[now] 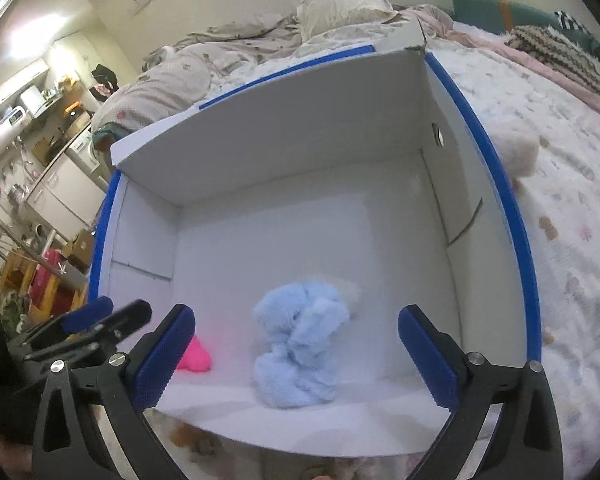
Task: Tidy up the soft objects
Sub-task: 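Open both tools to drop the heart and plush into the box, then grasp the tan foam piece with the left tool while the right tool grasps the beige cloth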
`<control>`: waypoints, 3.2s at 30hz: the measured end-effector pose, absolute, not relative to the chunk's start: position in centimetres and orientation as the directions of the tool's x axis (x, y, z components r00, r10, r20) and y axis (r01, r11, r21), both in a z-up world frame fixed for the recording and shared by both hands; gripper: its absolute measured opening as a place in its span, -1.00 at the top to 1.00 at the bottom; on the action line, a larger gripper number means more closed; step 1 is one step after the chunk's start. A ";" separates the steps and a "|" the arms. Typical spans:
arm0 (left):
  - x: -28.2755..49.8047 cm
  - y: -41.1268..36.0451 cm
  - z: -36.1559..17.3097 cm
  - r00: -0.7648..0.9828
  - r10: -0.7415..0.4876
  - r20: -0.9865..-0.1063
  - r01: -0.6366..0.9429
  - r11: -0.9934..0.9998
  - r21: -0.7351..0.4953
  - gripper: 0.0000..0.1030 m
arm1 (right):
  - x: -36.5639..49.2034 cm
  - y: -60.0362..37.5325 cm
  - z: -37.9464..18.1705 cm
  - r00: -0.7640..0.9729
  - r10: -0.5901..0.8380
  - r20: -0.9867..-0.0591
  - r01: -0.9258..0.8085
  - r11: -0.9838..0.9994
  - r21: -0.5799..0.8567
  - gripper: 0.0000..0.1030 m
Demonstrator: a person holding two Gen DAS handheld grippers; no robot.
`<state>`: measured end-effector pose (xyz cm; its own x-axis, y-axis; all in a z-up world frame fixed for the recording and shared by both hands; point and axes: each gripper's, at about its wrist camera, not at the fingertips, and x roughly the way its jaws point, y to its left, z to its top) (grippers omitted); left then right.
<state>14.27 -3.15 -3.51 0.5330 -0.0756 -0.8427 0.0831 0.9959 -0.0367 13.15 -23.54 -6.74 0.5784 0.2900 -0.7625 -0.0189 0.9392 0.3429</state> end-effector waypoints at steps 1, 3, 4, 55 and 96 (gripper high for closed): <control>14.1 -2.9 -3.4 0.537 -0.074 -0.840 0.078 0.996 -0.038 -0.25 | 13.1 -23.5 -6.7 0.578 0.294 -0.761 -0.023 0.939 0.344 -1.00; 13.9 -2.6 -3.2 0.538 -0.080 -0.839 0.078 0.996 -0.045 -0.25 | 12.7 -23.5 -6.6 0.578 0.278 -0.767 -0.025 0.946 0.324 -1.00; 13.8 -2.5 -3.1 0.535 -0.082 -0.841 0.076 0.996 -0.049 -0.25 | 12.7 -23.7 -6.6 0.578 0.274 -0.769 -0.024 0.947 0.320 -1.00; 5.2 7.0 -4.6 0.438 0.043 -0.898 -0.123 0.992 -0.012 -0.25 | 4.4 -26.7 -12.2 0.283 0.315 -0.906 0.220 0.898 0.381 -1.00; 9.3 1.9 -11.7 0.167 -0.340 -0.925 -0.033 0.936 -0.350 0.89 | 6.6 -21.3 -15.4 0.172 0.307 -0.936 0.057 0.945 0.321 0.64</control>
